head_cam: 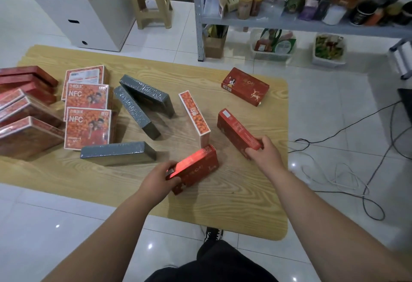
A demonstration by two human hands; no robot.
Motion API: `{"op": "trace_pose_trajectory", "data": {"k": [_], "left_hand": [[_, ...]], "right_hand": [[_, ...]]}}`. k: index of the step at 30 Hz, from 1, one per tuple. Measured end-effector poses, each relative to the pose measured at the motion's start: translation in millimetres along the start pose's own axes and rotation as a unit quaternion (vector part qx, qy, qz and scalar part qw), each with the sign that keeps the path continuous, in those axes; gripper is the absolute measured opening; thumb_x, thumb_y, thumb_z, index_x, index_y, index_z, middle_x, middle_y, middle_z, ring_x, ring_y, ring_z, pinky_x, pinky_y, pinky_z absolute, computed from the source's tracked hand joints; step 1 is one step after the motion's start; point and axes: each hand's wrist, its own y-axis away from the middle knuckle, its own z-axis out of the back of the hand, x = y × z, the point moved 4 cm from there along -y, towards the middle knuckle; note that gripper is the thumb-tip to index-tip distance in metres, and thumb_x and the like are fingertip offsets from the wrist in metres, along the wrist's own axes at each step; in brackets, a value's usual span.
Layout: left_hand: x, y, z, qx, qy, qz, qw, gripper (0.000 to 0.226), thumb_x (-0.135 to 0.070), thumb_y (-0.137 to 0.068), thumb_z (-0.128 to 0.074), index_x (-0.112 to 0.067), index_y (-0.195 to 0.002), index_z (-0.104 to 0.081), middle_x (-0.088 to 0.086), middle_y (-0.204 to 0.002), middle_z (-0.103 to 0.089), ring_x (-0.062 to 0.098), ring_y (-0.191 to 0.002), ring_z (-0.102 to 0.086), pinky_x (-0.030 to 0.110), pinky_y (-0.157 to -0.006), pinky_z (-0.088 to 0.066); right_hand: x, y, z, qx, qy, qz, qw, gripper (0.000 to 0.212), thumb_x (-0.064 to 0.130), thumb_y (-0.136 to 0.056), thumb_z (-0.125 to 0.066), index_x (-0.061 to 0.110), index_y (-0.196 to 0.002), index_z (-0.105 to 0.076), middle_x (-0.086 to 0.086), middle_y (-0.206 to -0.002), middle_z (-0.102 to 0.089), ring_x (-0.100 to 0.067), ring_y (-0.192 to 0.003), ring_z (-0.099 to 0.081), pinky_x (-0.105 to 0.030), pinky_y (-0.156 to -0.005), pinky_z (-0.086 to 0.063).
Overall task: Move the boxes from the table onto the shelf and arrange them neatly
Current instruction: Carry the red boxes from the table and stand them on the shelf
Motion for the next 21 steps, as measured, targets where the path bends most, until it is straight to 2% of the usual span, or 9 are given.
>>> {"op": "trace_pose_trajectory", "data": {"k": [2,4,7,9,11,13,16,19,21], "left_hand": [[7.8,18.6,1.2,-0.016,0.106,0.037,0.994,0.029,-0.016,-0.085,-0.072,-0.031,-0.109,-0.063,-0.011,-0.099,-0.067,0.01,-0.092,-0.063,0.023,-0.072,-0.044],[19.2,41.0,2.2,-0.03,0.202,0.064,0.977,0.024,-0.019,-0.088,-0.071,-0.032,-0.107,-0.064,-0.007,-0.1,-0.068,0.012,-0.092,-0.065,0.028,-0.072,-0.05],[43.5,68.1,7.9,-0.079,0.277,0.101,0.952,0.016,-0.026,-0.09,-0.069,-0.026,-0.105,-0.066,-0.002,-0.1,-0.071,0.019,-0.093,-0.069,0.036,-0.079,-0.055],[66.5,87.0,15.4,-0.108,0.316,0.124,0.935,0.016,-0.031,-0.093,-0.065,-0.021,-0.106,-0.067,0.002,-0.1,-0.073,0.021,-0.093,-0.07,0.04,-0.082,-0.056],[92.2,108.6,22.8,-0.129,0.343,0.144,0.919,0.022,-0.039,-0.093,-0.062,-0.021,-0.104,-0.069,0.004,-0.099,-0.074,0.022,-0.092,-0.071,0.045,-0.085,-0.056],[120.5,135.1,29.8,-0.161,0.373,0.164,0.899,0.024,-0.042,-0.094,-0.06,-0.022,-0.102,-0.07,0.004,-0.098,-0.075,0.023,-0.09,-0.072,0.046,-0.085,-0.057],[160.0,183.5,41.8,-0.212,0.416,0.184,0.865,0.02,-0.037,-0.099,-0.055,-0.024,-0.102,-0.07,0.003,-0.096,-0.075,0.022,-0.086,-0.073,0.041,-0.078,-0.058],[197.4,234.5,54.5,-0.254,0.439,0.197,0.839,0.024,-0.038,-0.1,-0.052,-0.024,-0.102,-0.071,0.002,-0.096,-0.075,0.021,-0.086,-0.073,0.042,-0.079,-0.058],[223.1,268.6,60.6,-0.287,0.465,0.213,0.81,0.024,-0.041,-0.099,-0.052,-0.026,-0.101,-0.071,0.001,-0.096,-0.076,0.022,-0.087,-0.073,0.041,-0.077,-0.057]], "right_hand": [[-15.6,26.8,5.1,-0.012,-0.075,-0.018,0.997,0.031,0.019,-0.083,-0.073,0.024,-0.11,-0.059,0.009,-0.096,-0.065,-0.009,-0.081,-0.062,-0.024,-0.065,-0.043],[-24.7,54.2,7.4,-0.015,-0.151,-0.034,0.988,0.022,0.017,-0.088,-0.07,0.023,-0.108,-0.063,0.004,-0.098,-0.068,-0.018,-0.088,-0.066,-0.025,-0.067,-0.047],[-35.1,87.6,5.2,0.003,-0.213,-0.068,0.975,0.017,0.022,-0.094,-0.065,0.026,-0.11,-0.066,0.004,-0.105,-0.072,-0.017,-0.097,-0.07,-0.023,-0.069,-0.053],[-34.6,108.0,-3.8,0.026,-0.21,-0.067,0.975,0.021,0.029,-0.094,-0.064,0.033,-0.114,-0.066,0.005,-0.113,-0.071,-0.019,-0.107,-0.068,-0.033,-0.084,-0.054],[-25.7,127.8,-15.1,0.046,-0.188,-0.063,0.979,0.013,0.029,-0.096,-0.061,0.034,-0.107,-0.065,0.008,-0.11,-0.069,-0.014,-0.103,-0.064,-0.038,-0.091,-0.048],[-14.8,144.3,-30.5,0.063,-0.181,-0.065,0.979,0.012,0.023,-0.099,-0.056,0.031,-0.099,-0.064,0.004,-0.105,-0.068,-0.013,-0.092,-0.064,-0.04,-0.088,-0.047],[12.1,168.2,-65.3,0.112,-0.175,-0.053,0.977,0.024,0.02,-0.098,-0.052,0.029,-0.109,-0.071,-0.013,-0.113,-0.072,-0.032,-0.098,-0.07,-0.05,-0.086,-0.055],[44.6,191.0,-113.7,0.164,-0.136,-0.018,0.977,0.026,0.021,-0.096,-0.053,0.032,-0.109,-0.072,-0.012,-0.11,-0.073,-0.029,-0.093,-0.071,-0.045,-0.079,-0.056],[69.3,207.6,-151.8,0.208,-0.111,0.007,0.972,0.025,0.023,-0.095,-0.053,0.032,-0.111,-0.072,-0.012,-0.108,-0.073,-0.03,-0.092,-0.071,-0.046,-0.077,-0.057]]}}
